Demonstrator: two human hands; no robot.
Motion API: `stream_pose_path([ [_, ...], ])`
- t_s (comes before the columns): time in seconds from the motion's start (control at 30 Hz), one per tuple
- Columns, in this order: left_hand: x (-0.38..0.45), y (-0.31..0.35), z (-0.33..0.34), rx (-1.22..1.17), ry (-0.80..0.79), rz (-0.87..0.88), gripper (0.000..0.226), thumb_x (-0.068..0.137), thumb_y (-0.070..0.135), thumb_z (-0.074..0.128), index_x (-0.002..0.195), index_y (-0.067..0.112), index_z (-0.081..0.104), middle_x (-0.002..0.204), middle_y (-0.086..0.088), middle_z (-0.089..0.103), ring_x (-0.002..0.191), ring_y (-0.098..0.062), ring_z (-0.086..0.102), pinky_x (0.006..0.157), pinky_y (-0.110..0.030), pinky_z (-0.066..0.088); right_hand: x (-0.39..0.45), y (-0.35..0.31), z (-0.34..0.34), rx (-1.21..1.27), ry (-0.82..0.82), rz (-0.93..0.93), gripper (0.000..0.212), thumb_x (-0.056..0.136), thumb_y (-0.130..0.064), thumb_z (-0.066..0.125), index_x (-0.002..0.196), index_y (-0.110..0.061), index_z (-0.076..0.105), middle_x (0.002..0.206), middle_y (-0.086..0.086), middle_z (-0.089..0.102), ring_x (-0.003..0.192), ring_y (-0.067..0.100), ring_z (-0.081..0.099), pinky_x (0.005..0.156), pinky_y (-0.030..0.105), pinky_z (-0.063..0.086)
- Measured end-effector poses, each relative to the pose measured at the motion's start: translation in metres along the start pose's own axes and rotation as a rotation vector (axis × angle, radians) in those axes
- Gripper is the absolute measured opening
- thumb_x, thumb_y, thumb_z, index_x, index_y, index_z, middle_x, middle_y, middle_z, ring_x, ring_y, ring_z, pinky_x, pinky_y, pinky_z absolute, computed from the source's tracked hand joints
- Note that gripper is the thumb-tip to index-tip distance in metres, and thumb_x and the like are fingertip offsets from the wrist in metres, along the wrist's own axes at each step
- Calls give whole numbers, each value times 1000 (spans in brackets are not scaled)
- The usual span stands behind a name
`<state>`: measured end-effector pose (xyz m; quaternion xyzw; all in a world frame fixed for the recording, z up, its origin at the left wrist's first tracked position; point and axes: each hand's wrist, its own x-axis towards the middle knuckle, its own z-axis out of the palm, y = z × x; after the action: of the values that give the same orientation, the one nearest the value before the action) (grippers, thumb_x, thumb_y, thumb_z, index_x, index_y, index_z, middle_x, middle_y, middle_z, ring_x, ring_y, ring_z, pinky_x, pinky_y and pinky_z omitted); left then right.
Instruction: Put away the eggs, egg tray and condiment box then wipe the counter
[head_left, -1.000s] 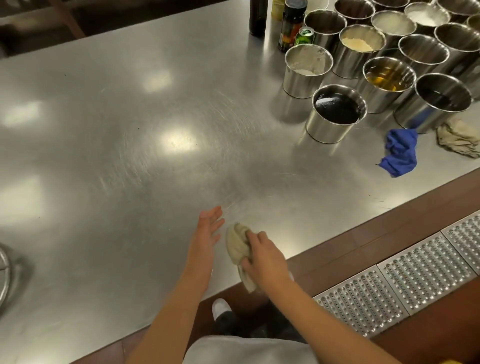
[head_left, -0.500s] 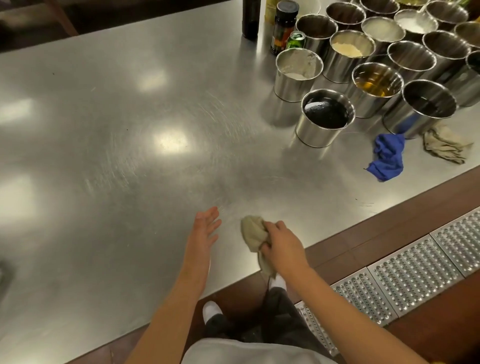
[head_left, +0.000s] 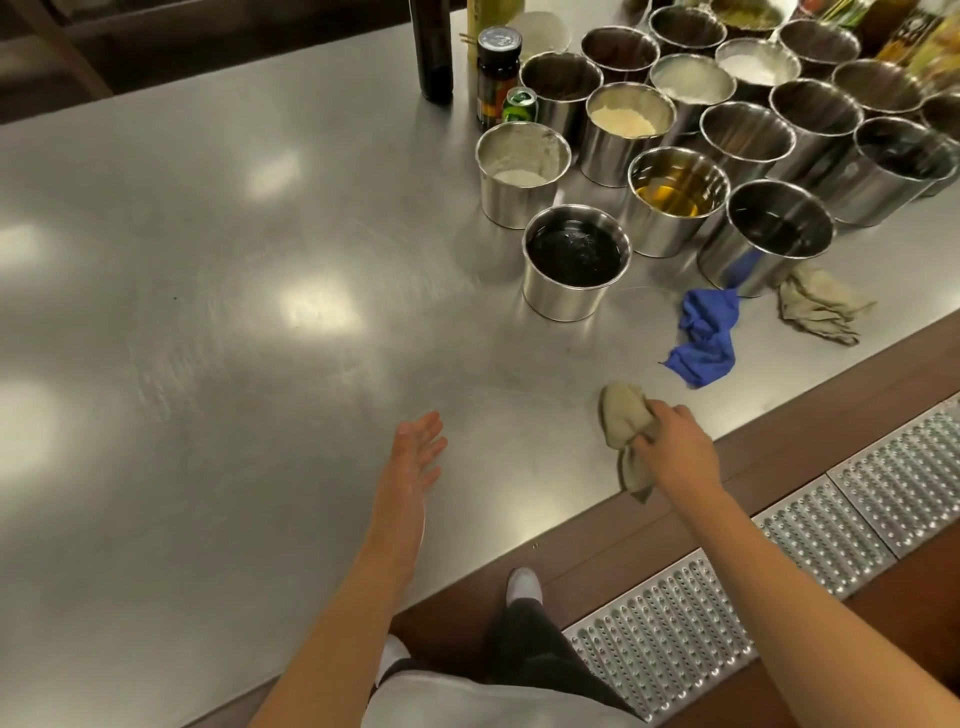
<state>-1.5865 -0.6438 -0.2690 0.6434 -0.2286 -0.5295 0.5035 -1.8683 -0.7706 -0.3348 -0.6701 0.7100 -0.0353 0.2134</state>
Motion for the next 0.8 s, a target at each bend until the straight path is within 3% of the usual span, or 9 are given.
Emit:
stream_pose_path([
  [0.23, 12, 20, 19, -21, 79, 19, 71, 92, 59, 22, 143, 17, 48, 145, -2, 52, 131, -16, 51, 114, -38, 34, 30, -1, -7, 5, -19, 31, 51, 86, -21, 65, 134, -9, 52, 113, 21, 53, 93, 44, 60, 72, 39, 42],
  [0.47, 4, 40, 4, -84, 221, 51, 59, 104, 47, 17, 144, 16, 49, 145, 0, 52, 130, -14, 51, 108, -32, 35, 52, -64, 5, 75, -91, -66, 53, 87, -26, 67, 133, -6, 50, 121, 21, 52, 99, 43, 59, 83, 43, 47],
  [0.6, -4, 46, -6, -141, 285, 72, 53, 103, 48, 21, 136, 22, 53, 142, 4, 55, 121, -4, 54, 96, -22, 40, 54, -112, 17, 196, -166, -120, 59, 85, -35, 69, 134, -8, 49, 125, 18, 55, 105, 38, 59, 82, 36, 43],
  [0.7, -13, 49, -13, -148, 315, 110, 63, 93, 60, 25, 136, 25, 54, 140, 8, 56, 122, -2, 54, 90, -17, 42, 53, -148, 27, 252, -228, -169, 69, 85, -37, 70, 141, -9, 41, 134, 17, 51, 114, 35, 56, 85, 34, 41],
  [0.8, -19, 54, -21, -164, 377, 140, 61, 89, 61, 27, 131, 28, 56, 139, 8, 56, 123, -4, 54, 98, -22, 42, 54, -171, 34, 260, -302, -201, 78, 85, -37, 70, 147, -9, 31, 139, 18, 47, 120, 37, 53, 95, 40, 44],
])
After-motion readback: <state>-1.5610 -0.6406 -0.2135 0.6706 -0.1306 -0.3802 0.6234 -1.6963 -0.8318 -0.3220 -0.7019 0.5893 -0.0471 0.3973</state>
